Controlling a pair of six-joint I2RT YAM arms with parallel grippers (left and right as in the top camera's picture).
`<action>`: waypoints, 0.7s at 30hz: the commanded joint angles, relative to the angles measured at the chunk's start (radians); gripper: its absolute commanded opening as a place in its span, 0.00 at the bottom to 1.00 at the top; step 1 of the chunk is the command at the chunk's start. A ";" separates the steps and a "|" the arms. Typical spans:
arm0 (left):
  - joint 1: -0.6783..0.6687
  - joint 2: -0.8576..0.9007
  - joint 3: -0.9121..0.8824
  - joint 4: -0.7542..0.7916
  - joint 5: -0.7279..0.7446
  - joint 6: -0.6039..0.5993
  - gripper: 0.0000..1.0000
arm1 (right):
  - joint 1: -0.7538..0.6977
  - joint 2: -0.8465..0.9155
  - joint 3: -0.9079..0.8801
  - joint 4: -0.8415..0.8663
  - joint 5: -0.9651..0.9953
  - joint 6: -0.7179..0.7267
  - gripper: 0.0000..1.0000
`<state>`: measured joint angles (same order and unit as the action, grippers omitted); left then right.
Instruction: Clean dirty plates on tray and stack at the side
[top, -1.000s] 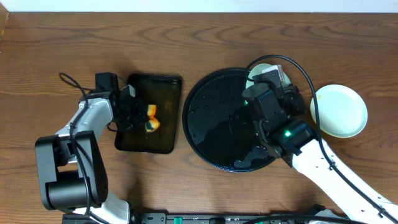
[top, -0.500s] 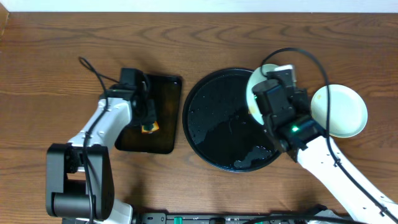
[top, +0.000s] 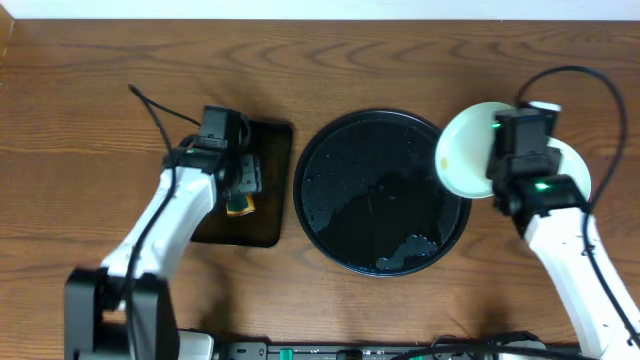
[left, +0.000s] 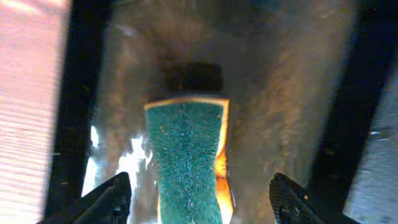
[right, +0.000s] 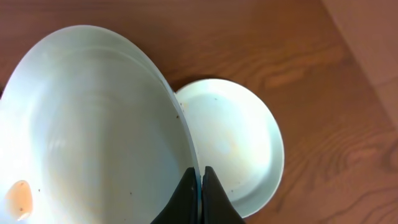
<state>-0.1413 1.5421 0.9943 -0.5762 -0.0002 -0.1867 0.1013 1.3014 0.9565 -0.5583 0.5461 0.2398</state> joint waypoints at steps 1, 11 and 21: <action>0.000 -0.050 0.023 -0.006 -0.008 -0.011 0.73 | -0.088 -0.026 0.020 -0.003 -0.079 0.037 0.01; 0.000 -0.059 0.023 -0.061 0.098 -0.036 0.74 | -0.377 -0.002 0.016 -0.059 -0.093 0.123 0.01; 0.000 -0.059 0.023 -0.071 0.098 -0.035 0.75 | -0.492 0.068 0.017 0.022 -0.267 0.122 0.47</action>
<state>-0.1413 1.4845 0.9997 -0.6361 0.0879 -0.2131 -0.3790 1.3598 0.9565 -0.5499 0.3614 0.3553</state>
